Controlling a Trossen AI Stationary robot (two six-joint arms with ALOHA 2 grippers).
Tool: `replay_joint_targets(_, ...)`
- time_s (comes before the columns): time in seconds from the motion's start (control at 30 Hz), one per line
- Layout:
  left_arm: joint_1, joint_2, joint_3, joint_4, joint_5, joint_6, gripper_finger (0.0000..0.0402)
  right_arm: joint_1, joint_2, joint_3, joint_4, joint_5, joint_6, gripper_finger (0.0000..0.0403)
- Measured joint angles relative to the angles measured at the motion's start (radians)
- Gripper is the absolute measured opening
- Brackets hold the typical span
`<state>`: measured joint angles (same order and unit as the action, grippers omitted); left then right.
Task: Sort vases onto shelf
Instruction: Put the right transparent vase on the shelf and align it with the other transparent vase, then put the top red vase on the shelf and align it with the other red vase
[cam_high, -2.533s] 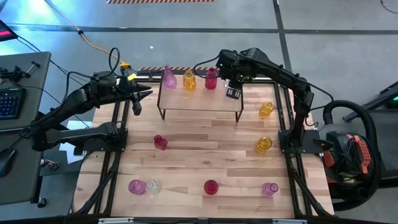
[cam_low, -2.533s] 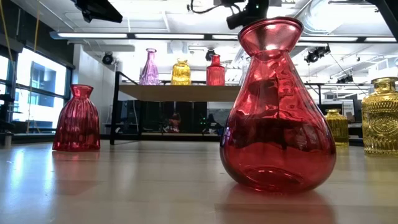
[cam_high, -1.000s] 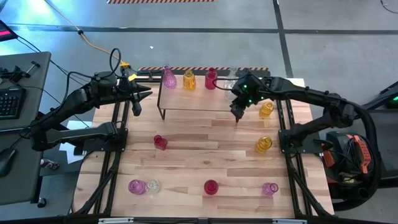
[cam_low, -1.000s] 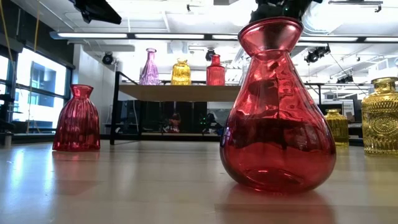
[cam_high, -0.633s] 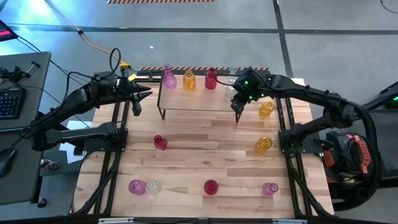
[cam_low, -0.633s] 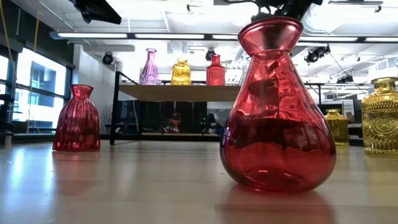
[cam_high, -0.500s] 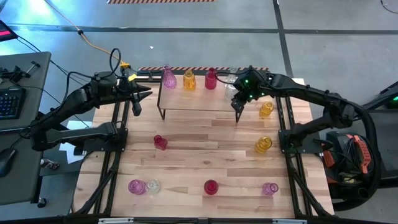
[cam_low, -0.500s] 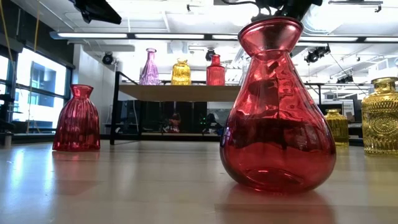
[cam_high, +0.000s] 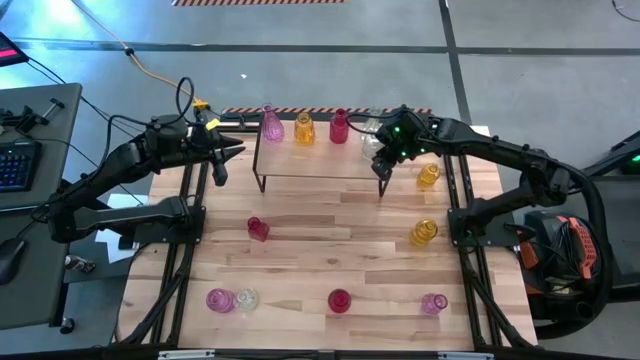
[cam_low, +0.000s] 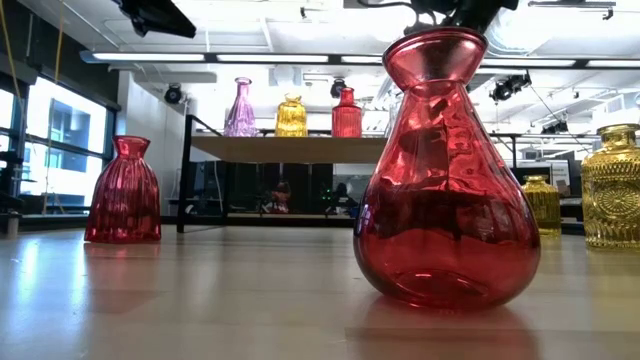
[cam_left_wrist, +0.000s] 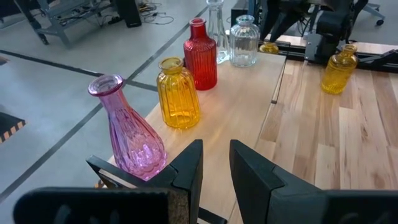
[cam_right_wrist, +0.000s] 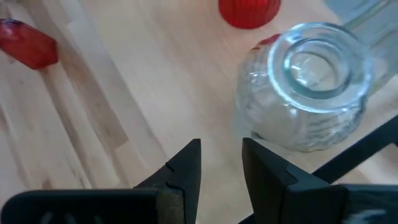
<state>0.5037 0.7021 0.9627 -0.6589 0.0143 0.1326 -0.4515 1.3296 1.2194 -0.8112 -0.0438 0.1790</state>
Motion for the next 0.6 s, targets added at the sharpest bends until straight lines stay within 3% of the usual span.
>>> replay_joint_targets(0.4,0.000,0.000,0.000,0.007,0.003,-0.001,0.0071,0.007,0.000,0.013,-0.018,-0.101,0.112,0.0098)
replay_joint_targets(0.6,-0.001,0.000,0.000,0.014,0.067,-0.024,0.0071,0.059,0.000,0.077,-0.022,-0.129,0.191,0.0098)
